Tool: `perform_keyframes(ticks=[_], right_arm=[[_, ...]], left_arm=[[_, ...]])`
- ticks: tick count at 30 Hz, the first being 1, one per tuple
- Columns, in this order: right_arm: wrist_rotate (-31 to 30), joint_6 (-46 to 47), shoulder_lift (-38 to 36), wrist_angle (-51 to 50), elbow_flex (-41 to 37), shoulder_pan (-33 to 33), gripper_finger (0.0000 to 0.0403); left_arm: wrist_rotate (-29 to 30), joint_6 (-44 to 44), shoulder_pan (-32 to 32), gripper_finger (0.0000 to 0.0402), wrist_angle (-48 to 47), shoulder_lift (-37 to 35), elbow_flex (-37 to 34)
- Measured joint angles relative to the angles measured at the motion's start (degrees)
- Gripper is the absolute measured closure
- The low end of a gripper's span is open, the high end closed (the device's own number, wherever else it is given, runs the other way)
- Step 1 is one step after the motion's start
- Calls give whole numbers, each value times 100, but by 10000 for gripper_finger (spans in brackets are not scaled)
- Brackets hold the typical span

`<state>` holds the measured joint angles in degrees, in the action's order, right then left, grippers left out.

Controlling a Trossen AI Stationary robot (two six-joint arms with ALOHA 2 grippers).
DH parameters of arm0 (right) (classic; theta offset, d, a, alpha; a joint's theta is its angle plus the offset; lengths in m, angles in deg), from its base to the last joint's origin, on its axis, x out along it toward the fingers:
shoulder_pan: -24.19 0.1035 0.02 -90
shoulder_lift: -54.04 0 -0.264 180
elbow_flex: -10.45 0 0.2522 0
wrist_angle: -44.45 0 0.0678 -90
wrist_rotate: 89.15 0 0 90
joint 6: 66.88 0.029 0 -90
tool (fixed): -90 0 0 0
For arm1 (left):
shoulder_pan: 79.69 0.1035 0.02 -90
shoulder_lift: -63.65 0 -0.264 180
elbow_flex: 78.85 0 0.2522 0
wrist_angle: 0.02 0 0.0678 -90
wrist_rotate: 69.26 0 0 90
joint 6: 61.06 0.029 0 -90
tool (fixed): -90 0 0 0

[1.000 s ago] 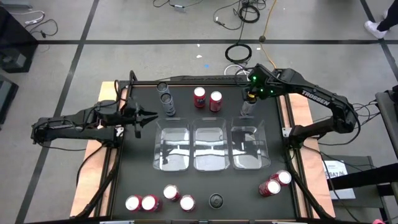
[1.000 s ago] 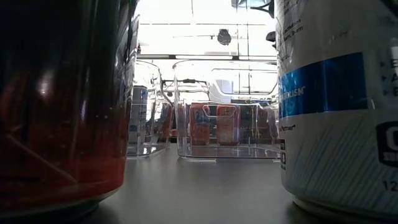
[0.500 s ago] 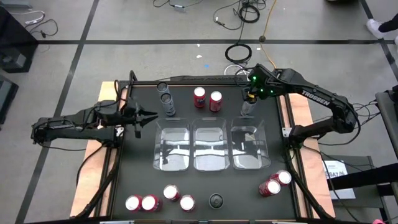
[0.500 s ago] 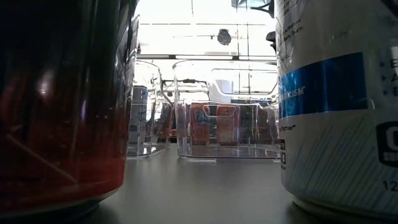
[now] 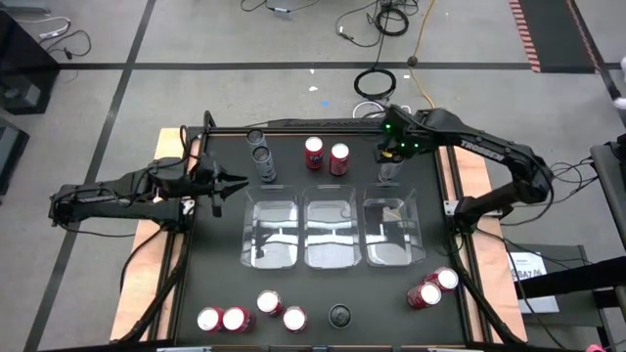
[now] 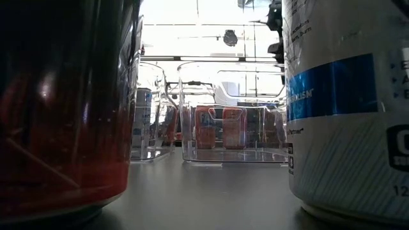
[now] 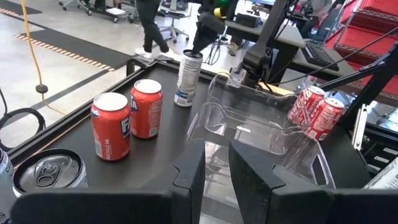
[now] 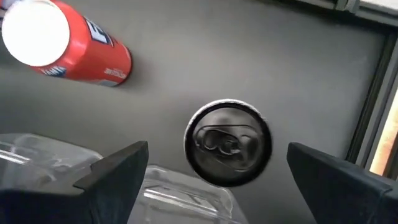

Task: Sort soda cans
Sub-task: Put the top right white soda can into the center transparent bin

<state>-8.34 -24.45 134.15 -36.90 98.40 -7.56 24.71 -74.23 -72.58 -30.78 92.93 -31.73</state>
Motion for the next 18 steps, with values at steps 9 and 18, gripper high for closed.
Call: perform_keyframes(ticks=[9, 18], right_arm=[[21, 59, 453, -174, -1, -112, 25], [75, -7, 798, -186, -1, -284, 26]], left_arm=[[0, 0, 0, 320, -2, 0, 0], [-2, 4, 0, 320, -4, 0, 0]])
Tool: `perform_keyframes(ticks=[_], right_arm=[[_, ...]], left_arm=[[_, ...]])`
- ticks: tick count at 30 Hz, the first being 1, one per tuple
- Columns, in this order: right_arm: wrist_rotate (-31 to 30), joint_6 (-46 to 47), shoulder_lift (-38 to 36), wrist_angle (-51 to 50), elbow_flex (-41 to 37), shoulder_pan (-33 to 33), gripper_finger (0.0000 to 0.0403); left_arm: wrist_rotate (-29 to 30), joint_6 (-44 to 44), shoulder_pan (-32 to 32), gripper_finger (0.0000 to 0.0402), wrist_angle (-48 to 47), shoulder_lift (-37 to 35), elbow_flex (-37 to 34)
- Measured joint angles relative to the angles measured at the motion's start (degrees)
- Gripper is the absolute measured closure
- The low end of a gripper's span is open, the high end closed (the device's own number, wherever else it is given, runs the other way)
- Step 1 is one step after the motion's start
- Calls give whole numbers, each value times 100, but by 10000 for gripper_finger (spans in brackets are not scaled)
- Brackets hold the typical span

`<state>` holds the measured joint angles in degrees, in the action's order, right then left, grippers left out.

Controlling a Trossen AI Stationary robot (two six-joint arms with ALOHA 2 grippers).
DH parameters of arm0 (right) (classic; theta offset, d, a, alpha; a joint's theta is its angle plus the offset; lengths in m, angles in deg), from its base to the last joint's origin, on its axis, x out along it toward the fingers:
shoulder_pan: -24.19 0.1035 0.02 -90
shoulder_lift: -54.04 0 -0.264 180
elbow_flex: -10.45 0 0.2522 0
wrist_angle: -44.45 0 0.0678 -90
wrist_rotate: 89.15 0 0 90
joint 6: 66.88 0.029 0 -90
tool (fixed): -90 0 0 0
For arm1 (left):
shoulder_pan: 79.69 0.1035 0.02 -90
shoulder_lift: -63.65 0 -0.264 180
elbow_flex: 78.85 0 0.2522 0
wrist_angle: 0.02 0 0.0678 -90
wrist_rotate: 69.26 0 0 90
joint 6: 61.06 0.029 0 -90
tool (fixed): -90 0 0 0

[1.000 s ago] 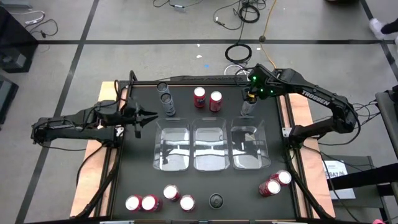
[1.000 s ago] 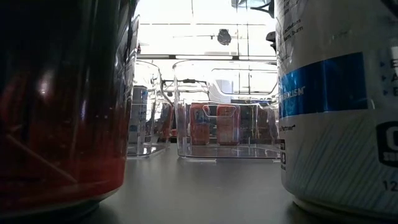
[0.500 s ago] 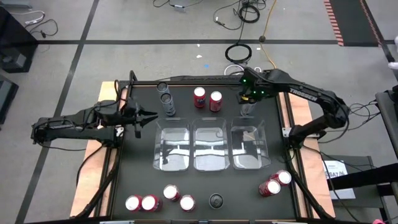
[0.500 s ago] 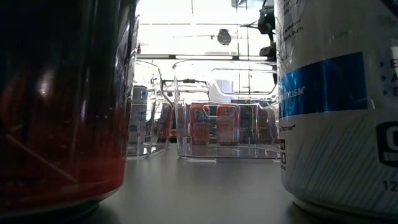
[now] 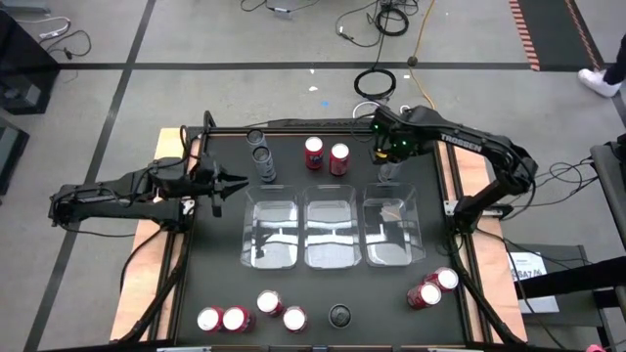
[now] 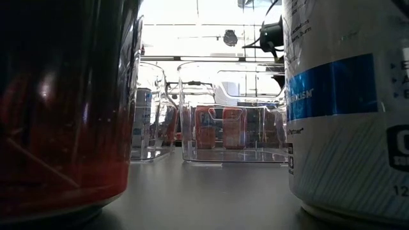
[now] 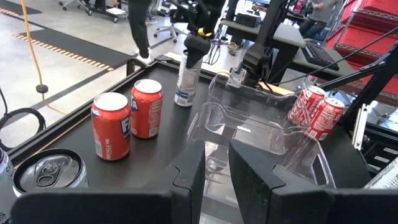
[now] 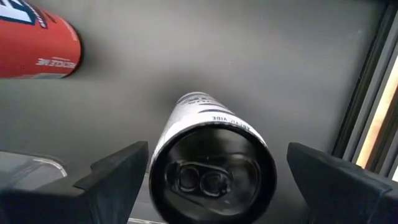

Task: Sort soda cans
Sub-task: Put the top right white soda can into the center transparent bin

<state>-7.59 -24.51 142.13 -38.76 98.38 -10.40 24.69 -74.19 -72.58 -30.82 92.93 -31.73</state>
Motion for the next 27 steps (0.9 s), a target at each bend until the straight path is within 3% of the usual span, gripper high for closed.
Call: perform_keyframes(ticks=[5, 17, 27], right_arm=[[176, 0, 86, -20, 0, -75, 41], [287, 84, 90, -55, 0, -102, 151], [303, 26, -17, -184, -12, -94, 148]], left_arm=[[2, 0, 0, 320, 0, 0, 0], [2, 0, 0, 320, 0, 0, 0], [2, 0, 0, 320, 0, 1, 0]])
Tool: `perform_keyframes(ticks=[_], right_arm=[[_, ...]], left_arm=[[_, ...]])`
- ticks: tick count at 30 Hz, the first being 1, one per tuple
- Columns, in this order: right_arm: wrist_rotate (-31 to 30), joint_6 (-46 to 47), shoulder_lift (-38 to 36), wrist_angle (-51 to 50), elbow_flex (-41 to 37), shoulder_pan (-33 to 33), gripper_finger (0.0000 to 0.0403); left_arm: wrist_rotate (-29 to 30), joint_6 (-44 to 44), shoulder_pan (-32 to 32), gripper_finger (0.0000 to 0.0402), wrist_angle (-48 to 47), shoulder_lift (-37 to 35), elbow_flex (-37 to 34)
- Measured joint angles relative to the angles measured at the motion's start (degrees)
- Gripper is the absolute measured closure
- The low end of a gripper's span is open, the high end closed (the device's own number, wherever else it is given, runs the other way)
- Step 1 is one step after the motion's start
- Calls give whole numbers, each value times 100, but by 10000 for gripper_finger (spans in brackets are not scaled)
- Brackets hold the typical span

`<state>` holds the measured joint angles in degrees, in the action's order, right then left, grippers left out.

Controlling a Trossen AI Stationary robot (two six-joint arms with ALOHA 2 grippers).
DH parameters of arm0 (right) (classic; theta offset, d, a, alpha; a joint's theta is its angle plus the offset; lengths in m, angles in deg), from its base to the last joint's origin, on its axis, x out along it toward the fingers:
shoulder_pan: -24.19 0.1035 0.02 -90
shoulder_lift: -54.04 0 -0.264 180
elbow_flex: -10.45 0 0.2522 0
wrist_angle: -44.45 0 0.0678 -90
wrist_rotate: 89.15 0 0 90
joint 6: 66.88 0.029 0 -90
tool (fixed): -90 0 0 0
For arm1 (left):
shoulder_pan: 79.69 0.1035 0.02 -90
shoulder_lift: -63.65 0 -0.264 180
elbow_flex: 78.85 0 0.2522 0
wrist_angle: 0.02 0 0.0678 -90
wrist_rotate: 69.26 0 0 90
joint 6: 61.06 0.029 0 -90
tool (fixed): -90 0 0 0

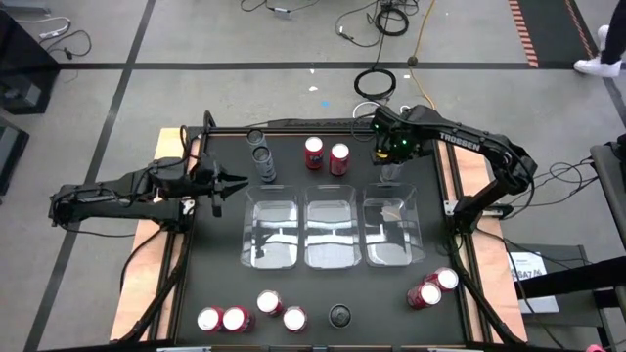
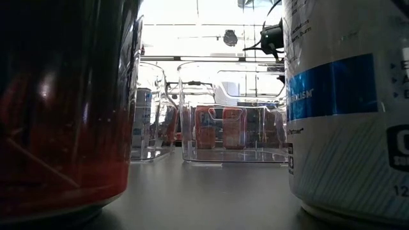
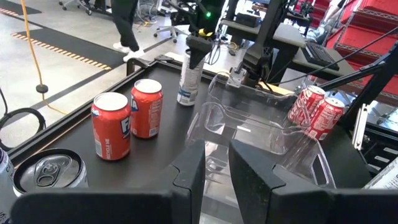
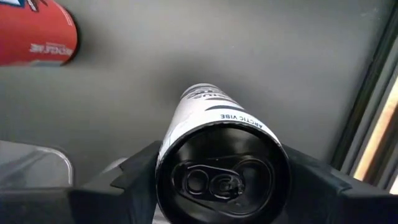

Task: Sort soda cans
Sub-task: Put the top right white soda can into the center transparent bin

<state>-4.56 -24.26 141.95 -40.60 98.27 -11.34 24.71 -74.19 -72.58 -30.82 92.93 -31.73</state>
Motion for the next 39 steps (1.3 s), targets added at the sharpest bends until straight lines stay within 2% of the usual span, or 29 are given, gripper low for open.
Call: perform_keyframes(ticks=[6, 16, 23, 33, 39], right_arm=[[-48, 53, -497, -37, -1, 42, 148], [-48, 530, -1882, -12, 1, 472, 147], [-48, 748, -2506, 918, 2, 992, 147], [129, 669, -2390, 2849, 11, 1809, 147], [237, 356, -1712, 2670, 941, 2219, 147]], left_arm=[[0, 0, 0, 320, 0, -1, 0], [94, 4, 0, 320, 0, 1, 0], [104, 4, 0, 320, 0, 1, 0], [103, -9, 0, 320, 0, 1, 0], [105, -7, 0, 320, 0, 1, 0]])
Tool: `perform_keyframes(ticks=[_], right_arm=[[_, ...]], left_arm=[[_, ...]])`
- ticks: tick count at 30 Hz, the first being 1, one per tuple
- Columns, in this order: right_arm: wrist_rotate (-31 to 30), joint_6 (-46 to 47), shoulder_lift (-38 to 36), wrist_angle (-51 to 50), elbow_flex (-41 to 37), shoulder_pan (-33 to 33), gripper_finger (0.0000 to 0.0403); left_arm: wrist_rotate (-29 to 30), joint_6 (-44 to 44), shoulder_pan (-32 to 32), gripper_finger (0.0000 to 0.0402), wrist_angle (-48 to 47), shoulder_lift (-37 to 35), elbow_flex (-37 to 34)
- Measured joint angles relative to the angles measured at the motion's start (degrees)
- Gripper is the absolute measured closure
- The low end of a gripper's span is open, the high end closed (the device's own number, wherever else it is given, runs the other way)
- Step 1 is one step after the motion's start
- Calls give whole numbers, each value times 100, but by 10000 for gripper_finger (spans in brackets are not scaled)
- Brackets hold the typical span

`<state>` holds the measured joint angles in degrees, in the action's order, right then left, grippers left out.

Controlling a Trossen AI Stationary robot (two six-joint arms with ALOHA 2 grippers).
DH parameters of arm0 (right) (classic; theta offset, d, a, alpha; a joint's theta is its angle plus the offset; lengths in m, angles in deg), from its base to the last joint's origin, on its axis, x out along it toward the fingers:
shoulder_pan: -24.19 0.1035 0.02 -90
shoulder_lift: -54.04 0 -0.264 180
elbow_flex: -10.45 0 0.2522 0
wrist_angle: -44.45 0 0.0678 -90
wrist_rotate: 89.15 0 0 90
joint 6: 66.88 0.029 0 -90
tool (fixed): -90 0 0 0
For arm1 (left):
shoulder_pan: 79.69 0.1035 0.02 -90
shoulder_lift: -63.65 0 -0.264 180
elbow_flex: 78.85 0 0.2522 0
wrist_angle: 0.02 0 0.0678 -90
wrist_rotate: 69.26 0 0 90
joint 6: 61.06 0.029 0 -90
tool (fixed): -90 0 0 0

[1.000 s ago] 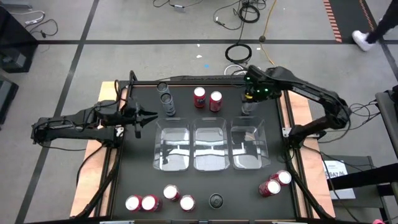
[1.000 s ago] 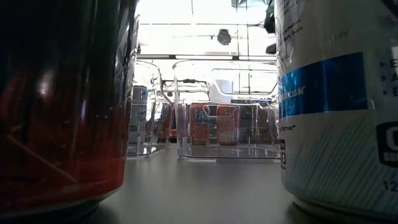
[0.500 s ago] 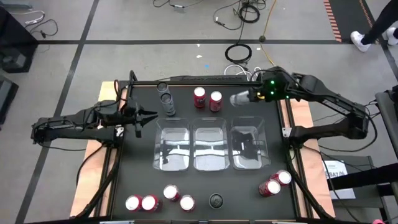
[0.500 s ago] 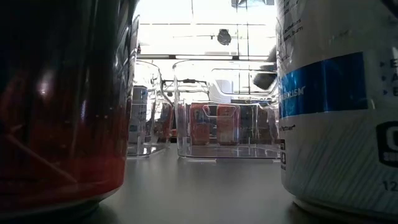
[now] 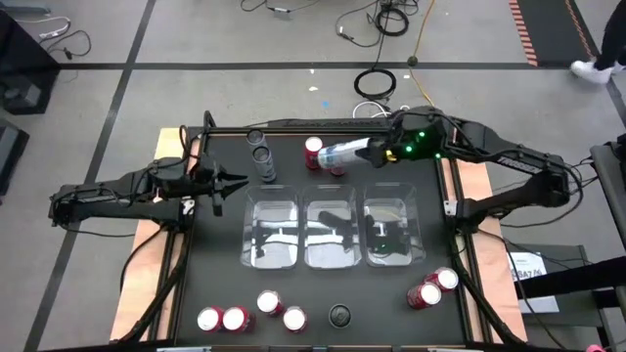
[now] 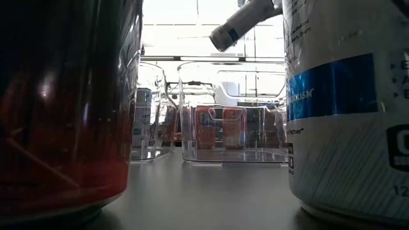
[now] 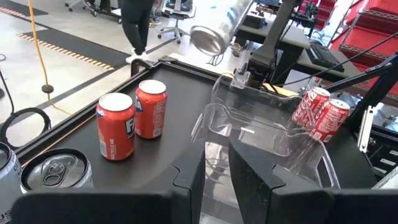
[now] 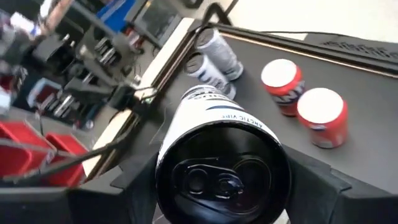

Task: Sort soda cans
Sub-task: Put the top right white soda can into the center transparent bin

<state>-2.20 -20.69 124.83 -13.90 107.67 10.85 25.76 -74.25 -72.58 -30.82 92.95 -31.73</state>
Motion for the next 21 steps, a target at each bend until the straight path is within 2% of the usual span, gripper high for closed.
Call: perform_keyframes(ticks=[4, 13, 16, 21], right_arm=[[-3, -285, 727, -717, 1042, 193, 147], [-40, -655, 2575, -3204, 3311, 403, 147], [-10, -708, 3007, -3429, 3623, 507, 147], [45, -749, 3443, -3522, 3661, 667, 147]], left_arm=[[-1, 0, 0, 320, 0, 0, 0], [-2, -4, 0, 320, -1, 0, 0], [-2, -5, 0, 320, -26, 0, 0], [-2, -9, 0, 320, -134, -2, 0]])
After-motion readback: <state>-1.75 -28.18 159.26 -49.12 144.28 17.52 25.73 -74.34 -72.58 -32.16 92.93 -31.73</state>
